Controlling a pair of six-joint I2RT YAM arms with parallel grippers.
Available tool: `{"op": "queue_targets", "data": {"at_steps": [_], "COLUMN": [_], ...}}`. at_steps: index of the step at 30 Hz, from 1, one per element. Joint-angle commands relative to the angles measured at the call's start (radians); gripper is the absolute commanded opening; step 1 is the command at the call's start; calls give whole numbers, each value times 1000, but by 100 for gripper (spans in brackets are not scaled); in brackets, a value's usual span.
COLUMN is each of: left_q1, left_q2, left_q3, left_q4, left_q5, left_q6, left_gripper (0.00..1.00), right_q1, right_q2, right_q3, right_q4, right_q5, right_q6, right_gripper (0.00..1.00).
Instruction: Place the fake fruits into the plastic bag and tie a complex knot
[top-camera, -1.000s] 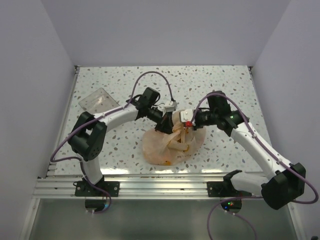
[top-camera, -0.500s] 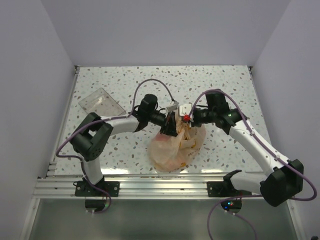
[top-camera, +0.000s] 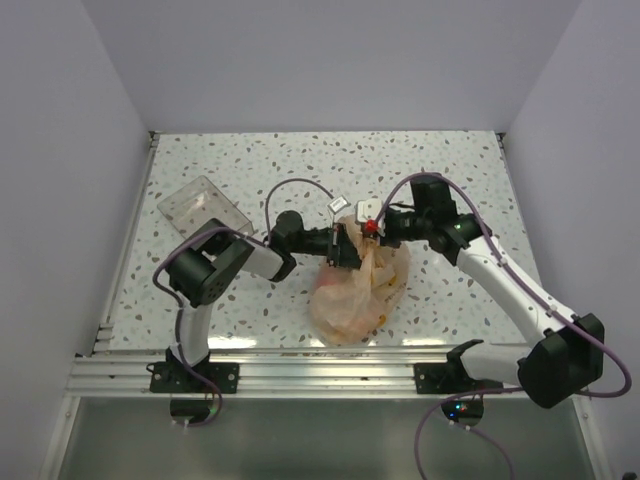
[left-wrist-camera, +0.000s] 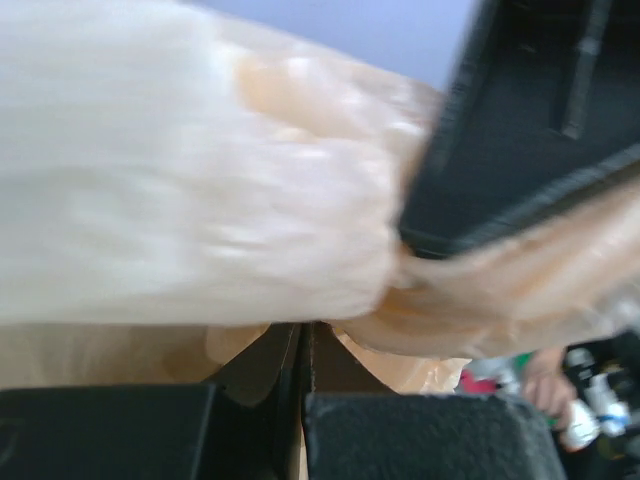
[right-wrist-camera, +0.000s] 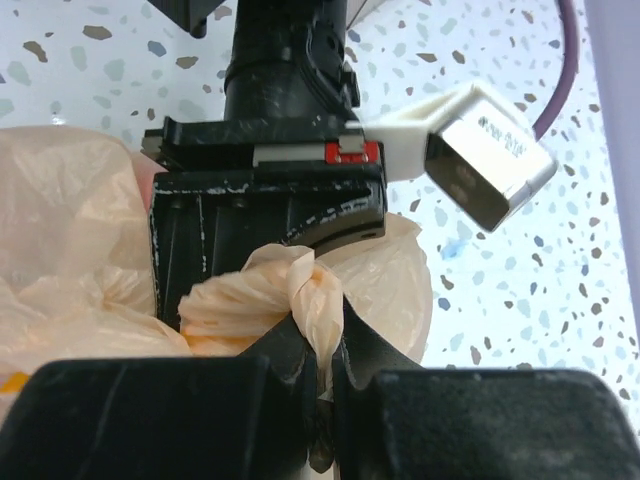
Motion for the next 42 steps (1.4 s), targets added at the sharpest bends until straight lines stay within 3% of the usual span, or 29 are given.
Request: {"op": "queue_targets", "data": {"at_steps": [1, 6, 7, 8, 10, 12, 17, 20, 23, 26, 28, 30, 32, 35, 36, 42], "left_q1": [-41, -31, -25, -24, -24, -23, -14, -11, -11, -9, -9, -9, -9, -9, -9, -9], "left_q2": [59, 46, 42, 39, 29, 4, -54, -56, -53, -50, -47, -47, -50, -59, -59, -50], "left_q3": [22, 9, 5, 5, 0, -10, -35, -43, -50, -58, -54, -53, -43, -37, -37, -37], "left_q4": [571, 504, 482, 481, 459, 439, 350, 349, 362, 376, 378, 373, 366, 343, 343, 352], "left_q5": [-30, -106, -122, -122, -123, -123, -123, -114, -109, -108, -103, -105, -100, -99, -97, -89], "left_q6": [-292, -240, -227, -211, -197, -171, -102, -105, -114, -128, -133, -131, -128, -116, -115, -113], "left_gripper": [0, 0, 0, 0, 0, 0, 0, 0, 0, 0, 0, 0, 0, 0, 0, 0], "right_q1": [-1, -1, 1, 1, 1, -1, -10, -79, -185, -202, -202, -203, -203, -216, -216, -237], "right_q2": [14, 4, 1, -9, -19, -40, -86, -112, -131, -143, -161, -170, -186, -190, -192, -163], "right_q3": [40, 31, 25, 20, 19, 20, 65, 100, 145, 137, 81, 56, 33, -1, -21, -113], "right_q4": [55, 29, 24, 27, 30, 30, -42, -109, -233, -385, -442, -454, -444, -474, -409, -120], "right_q5": [-1, -4, -1, 20, 53, 111, 220, 213, 56, -37, -97, -134, -128, -176, -171, -191], "right_q6": [20, 43, 49, 61, 92, 129, 150, 190, 247, 281, 301, 316, 359, 379, 421, 635], "right_gripper": [0, 1, 6, 23, 46, 83, 90, 85, 80, 54, 56, 50, 38, 10, 0, 0]}}
